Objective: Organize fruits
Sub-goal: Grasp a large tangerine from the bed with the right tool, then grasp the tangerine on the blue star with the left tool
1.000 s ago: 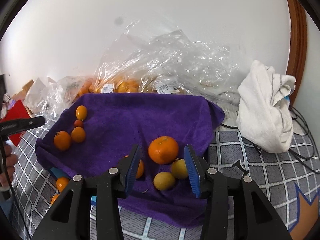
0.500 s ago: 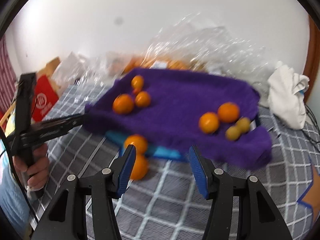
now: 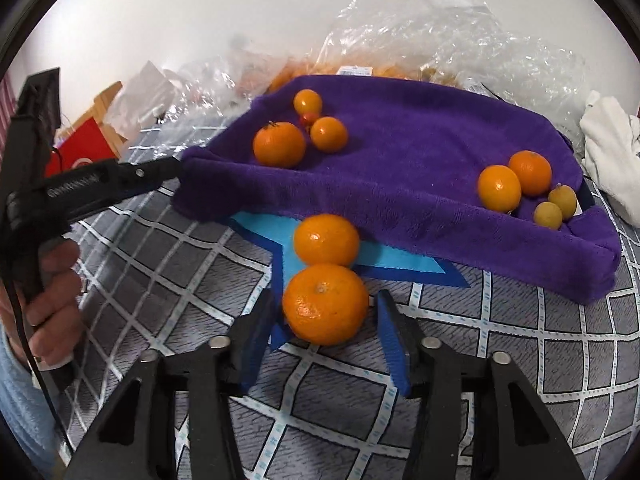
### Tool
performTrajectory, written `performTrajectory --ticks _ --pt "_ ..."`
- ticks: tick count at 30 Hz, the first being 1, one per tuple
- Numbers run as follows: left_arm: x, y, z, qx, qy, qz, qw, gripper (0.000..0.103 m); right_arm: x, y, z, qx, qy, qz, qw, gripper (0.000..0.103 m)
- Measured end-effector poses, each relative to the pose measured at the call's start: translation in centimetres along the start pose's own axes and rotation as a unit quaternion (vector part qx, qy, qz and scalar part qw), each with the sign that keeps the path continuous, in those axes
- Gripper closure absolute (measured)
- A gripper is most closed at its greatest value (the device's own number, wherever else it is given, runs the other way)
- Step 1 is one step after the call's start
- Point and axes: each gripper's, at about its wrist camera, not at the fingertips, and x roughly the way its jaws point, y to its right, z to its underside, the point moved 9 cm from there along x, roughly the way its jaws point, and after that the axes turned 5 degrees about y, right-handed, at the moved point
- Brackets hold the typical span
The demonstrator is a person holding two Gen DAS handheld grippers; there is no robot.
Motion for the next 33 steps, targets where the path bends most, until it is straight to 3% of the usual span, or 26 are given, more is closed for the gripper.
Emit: performTrajectory --ticks 5,9,14,20,26,33 --pt "0.2 1.0 0.4 0.010 -0.009 0.018 0.9997 0.065 -0.5 0.3 0.0 -0.006 0.001 0.006 1.000 0.062" --pt "-0.1 1.6 0.5 0.026 -0.002 0.019 0.9995 0.065 -3.1 2.3 0.1 0.001 0.026 0.020 0.999 0.062" --pt "-0.2 2.0 0.5 0.029 0.002 0.030 0.9991 0.065 -6.1 7.7 0.4 0.017 0.046 0.077 0.996 0.062" --pt "0.0 3.0 1.2 0.061 0.001 0.032 0.9976 0.065 -7.9 13.8 2.6 0.070 0.045 0.113 0.990 0.062" --pt "-0.5 4.8 1.8 0.112 0.012 0.040 0.9929 0.065 -8.4 15.6 4.4 0.111 0.050 0.090 0.988 0.062" --pt "-0.6 4.6 1.9 0.096 0.005 0.062 0.9934 0.065 -8.1 14.9 4.5 0.113 0.052 0.078 0.989 0.062"
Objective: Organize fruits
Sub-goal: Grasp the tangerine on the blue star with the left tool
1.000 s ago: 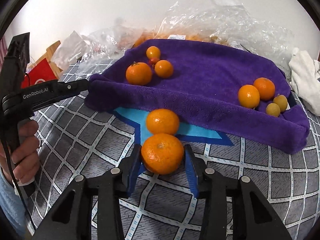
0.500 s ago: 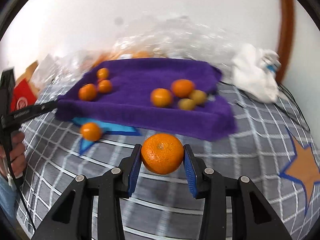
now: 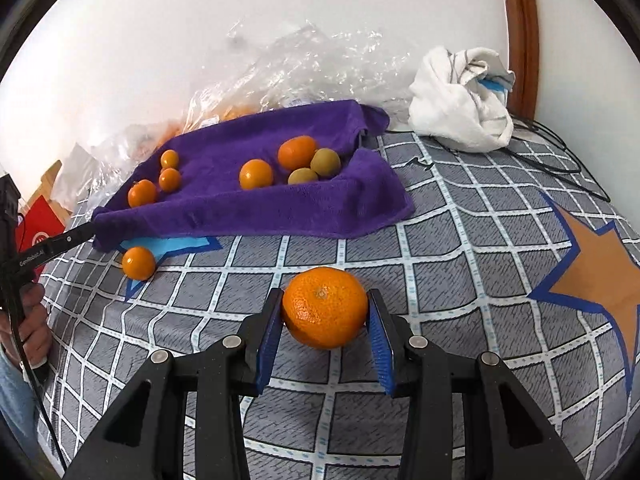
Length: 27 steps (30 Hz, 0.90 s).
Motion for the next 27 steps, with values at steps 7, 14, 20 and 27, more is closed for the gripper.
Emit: performTrajectory --ticks 7,14,20,27 --pt "-0.3 1.8 0.3 0.011 -0.012 0.020 0.9997 0.065 -0.1 -0.7 0.3 -0.007 -0.005 -0.022 1.000 0.062" --pt "0.2 9.0 0.8 0.040 -0.058 0.047 0.9964 0.062 -0.1 0.0 0.2 0.024 -0.007 -0.053 0.998 0.062" --pt "2.9 10.9 2.5 0.057 -0.085 0.016 0.9947 0.062 -0.3 0.0 0.2 0.020 -0.002 -0.043 0.999 0.062" --pt "4.3 10.5 4.1 0.033 -0.092 -0.010 0.9951 0.062 -0.2 -0.1 0.2 0.026 -0.003 -0.055 0.998 0.062"
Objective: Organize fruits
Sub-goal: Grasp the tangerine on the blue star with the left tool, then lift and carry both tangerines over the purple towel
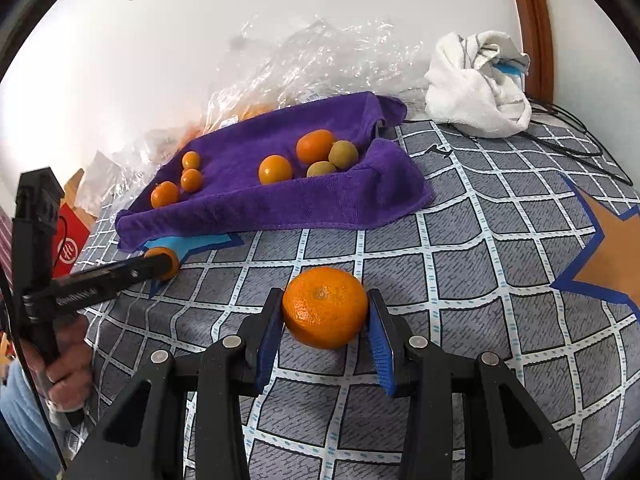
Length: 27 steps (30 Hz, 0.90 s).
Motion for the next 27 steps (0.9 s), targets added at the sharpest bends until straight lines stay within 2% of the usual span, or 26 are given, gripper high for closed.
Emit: performTrajectory --ticks 3,4,5,10,13,21,27 --pt "0.3 0.8 0.0 0.025 0.001 -0.021 0.9995 0.062 0.1 -0.1 0.0 -0.001 -0.001 0.000 1.000 0.062" --pt "0.3 1.0 0.0 0.029 0.005 -0.030 0.9991 0.071 0.1 -0.1 0.0 -0.001 0.000 0.001 1.000 0.062" --pt "0.3 1.1 0.0 0.030 0.006 -0.031 0.9990 0.070 0.2 -0.1 0.0 0.000 -0.001 0.002 1.000 0.062" --pt "-0.3 0.9 0.0 0.002 0.003 -0.037 0.9993 0.070 0.3 0.1 0.1 0.002 -0.008 0.001 1.000 0.062" --pt "-1.8 0.5 0.1 -0.009 0.007 -0.041 0.9991 0.070 0.6 0.0 0.3 -0.001 -0.015 0.000 1.000 0.062" --pt "-7.3 -2.4 0.7 -0.025 0.030 -0.078 0.9961 0.070 0.7 -0.8 0.4 -0.021 -0.018 -0.002 1.000 0.062" --pt "-9.9 -4.2 0.9 -0.054 0.037 -0.078 0.9948 0.070 0.4 -1.0 0.3 -0.023 -0.012 -0.012 1.000 0.062"
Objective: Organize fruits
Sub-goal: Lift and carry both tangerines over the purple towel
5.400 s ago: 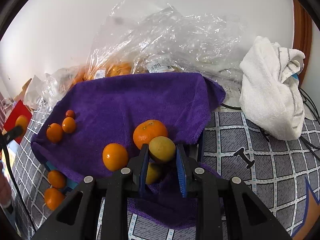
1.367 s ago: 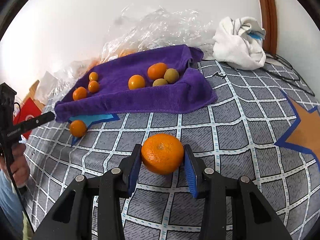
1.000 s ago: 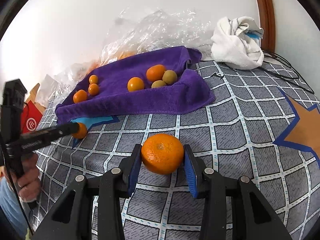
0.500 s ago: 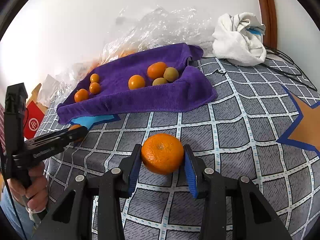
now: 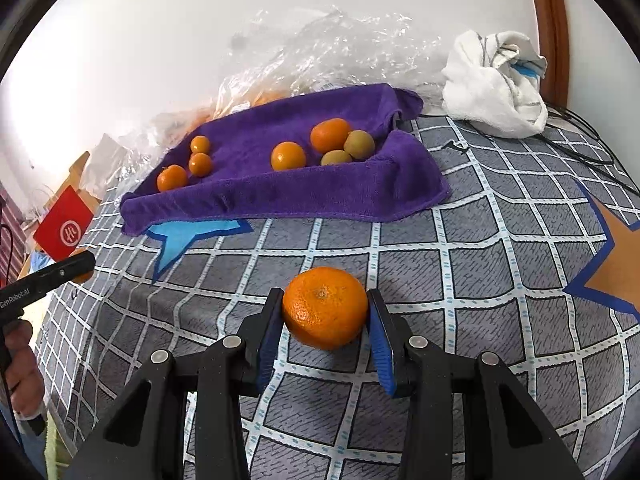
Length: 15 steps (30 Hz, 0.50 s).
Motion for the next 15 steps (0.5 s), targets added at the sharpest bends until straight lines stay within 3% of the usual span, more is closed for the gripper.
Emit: performTrajectory --ticks 8,15 --pt "-1.5 -0.3 -1.8 -0.022 0.010 0.019 0.9995 0.071 0.2 0.0 0.0 -0.002 -0.012 0.013 1.000 0.062" --pt "-2.0 -0.9 -5.4 -0.003 0.019 0.017 0.9997 0.071 -1.3 0.4 -2.2 0.009 -0.009 0.022 1.000 0.062"
